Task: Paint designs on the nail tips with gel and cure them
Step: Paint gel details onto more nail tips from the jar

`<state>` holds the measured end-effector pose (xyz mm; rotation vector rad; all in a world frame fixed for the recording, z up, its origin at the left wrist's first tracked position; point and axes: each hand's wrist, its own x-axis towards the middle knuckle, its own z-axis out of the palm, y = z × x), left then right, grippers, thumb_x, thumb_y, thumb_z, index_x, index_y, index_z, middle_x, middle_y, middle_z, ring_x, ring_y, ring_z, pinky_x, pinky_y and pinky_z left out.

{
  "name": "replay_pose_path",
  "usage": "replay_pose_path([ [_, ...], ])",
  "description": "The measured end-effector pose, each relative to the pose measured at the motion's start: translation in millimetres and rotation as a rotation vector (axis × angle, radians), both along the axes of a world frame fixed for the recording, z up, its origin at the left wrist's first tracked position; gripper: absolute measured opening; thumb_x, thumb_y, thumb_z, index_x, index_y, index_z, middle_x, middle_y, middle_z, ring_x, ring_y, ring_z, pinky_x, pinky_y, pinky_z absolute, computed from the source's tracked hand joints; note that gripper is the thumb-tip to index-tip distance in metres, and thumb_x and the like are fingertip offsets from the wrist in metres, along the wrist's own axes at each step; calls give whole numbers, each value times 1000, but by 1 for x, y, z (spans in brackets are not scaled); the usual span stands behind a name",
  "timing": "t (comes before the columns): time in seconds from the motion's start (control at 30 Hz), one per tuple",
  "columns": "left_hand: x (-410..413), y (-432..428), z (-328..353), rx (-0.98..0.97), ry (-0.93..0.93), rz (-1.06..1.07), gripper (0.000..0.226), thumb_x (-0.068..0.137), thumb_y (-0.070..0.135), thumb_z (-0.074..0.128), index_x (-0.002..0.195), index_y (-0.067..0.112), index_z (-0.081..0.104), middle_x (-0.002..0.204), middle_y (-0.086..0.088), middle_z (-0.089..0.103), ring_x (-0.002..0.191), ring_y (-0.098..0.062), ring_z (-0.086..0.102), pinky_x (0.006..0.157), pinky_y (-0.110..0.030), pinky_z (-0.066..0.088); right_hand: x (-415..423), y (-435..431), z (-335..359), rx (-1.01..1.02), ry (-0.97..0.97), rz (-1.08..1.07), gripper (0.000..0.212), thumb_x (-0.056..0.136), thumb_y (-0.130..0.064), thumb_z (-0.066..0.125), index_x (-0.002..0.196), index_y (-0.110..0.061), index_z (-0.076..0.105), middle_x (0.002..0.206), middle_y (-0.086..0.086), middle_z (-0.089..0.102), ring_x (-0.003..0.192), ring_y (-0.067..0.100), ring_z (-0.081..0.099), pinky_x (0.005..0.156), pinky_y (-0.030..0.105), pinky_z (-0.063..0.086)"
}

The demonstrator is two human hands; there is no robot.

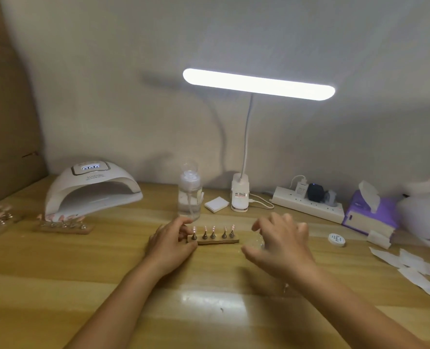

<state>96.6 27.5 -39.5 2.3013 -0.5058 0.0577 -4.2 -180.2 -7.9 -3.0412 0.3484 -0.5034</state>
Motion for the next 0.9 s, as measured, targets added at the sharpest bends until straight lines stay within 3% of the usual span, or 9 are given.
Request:
replay_pose_path([
  [0.1,-2,5,-3,-53,-107,-85,40,84,14,73,121,26,63,101,14,59,89,-4,58,82,-22,46,19,3,1,30,83,-38,53,81,-69,57,123,-37,53,114,-10,39,117,16,31,84,37,21],
  [0.23,-5,9,-5,-105,-201,-98,35,83,13,74,114,28,67,102,18,61,88,1,60,84,-23,50,29,4,-3,64,132,-48,55,80,-67,63,126,-38,53,120,-8,40,121,17,28,83,37,18],
  [0.4,-9,9,-5,-179,-270,-98,34,82,12,75,111,28,69,100,21,63,90,3,60,82,-26,52,30,5,-10,150,-6,9,34,89,-55,59,120,-41,60,112,-14,45,115,13,32,82,36,18],
  [0.63,-10,7,-3,-345,-341,-117,40,77,0,78,111,21,71,102,17,67,97,1,65,90,-22,54,22,-8,-8,200,-93,99,20,87,-56,64,105,-47,63,97,-21,46,107,7,34,71,35,12],
  [0.73,-14,3,0,-397,-346,-119,41,76,0,79,110,21,70,103,17,68,99,2,65,89,-15,52,16,-13,-3,220,-198,140,17,85,-59,65,97,-47,64,93,-24,50,101,4,35,71,35,13],
  [0.9,-25,-11,9,-518,-216,-159,43,77,1,79,110,27,69,105,18,69,100,4,65,90,-13,50,-9,-28,11,265,-232,239,20,85,-44,74,94,-46,57,91,-26,54,94,4,47,79,32,25],
])
